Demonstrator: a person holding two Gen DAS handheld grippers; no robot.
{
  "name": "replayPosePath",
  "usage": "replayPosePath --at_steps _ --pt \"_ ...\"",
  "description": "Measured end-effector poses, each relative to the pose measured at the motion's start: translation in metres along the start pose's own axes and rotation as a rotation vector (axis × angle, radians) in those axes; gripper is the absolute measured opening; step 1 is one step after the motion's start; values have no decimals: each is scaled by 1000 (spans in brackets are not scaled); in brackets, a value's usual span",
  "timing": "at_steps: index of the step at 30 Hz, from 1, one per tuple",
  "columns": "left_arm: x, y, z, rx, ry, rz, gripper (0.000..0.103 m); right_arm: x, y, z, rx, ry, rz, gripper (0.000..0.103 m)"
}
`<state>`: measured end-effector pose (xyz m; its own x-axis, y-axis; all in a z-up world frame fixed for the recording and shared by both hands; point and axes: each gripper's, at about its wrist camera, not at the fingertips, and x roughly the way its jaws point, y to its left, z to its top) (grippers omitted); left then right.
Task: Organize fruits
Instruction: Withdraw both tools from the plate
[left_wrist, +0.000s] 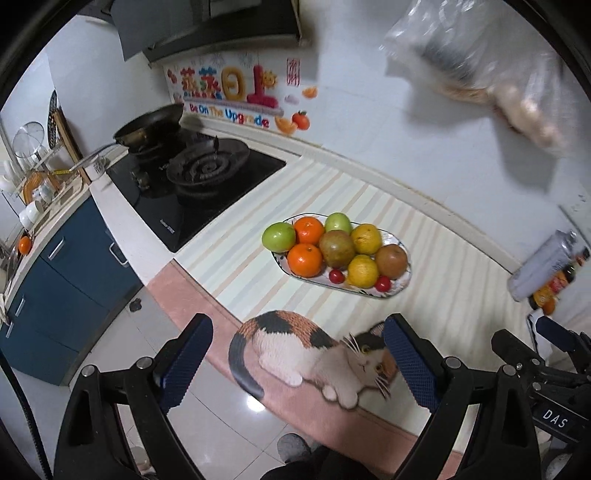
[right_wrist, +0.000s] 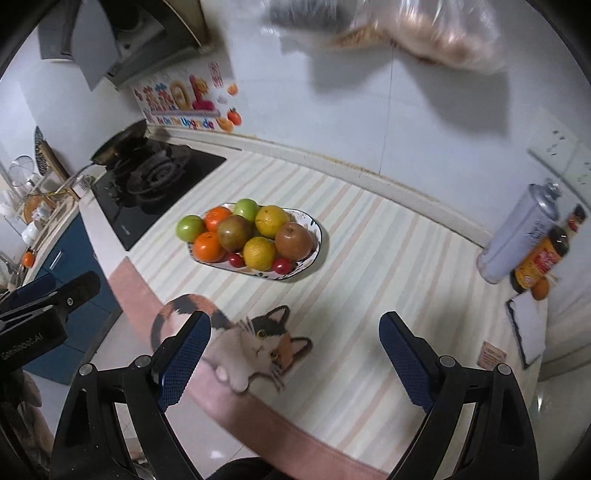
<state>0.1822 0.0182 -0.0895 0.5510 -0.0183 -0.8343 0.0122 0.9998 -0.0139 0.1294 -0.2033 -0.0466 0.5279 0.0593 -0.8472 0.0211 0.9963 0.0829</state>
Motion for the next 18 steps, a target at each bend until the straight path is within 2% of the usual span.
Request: replayPosePath --at_steps 12,18 --pt "-109 -1 -43 27 -120 -21 95 -128 2 -40 -19 -124 30 95" --pt "-138 -9 -52 24 -161 -26 95 -159 -1 -41 -38 -163 34 95"
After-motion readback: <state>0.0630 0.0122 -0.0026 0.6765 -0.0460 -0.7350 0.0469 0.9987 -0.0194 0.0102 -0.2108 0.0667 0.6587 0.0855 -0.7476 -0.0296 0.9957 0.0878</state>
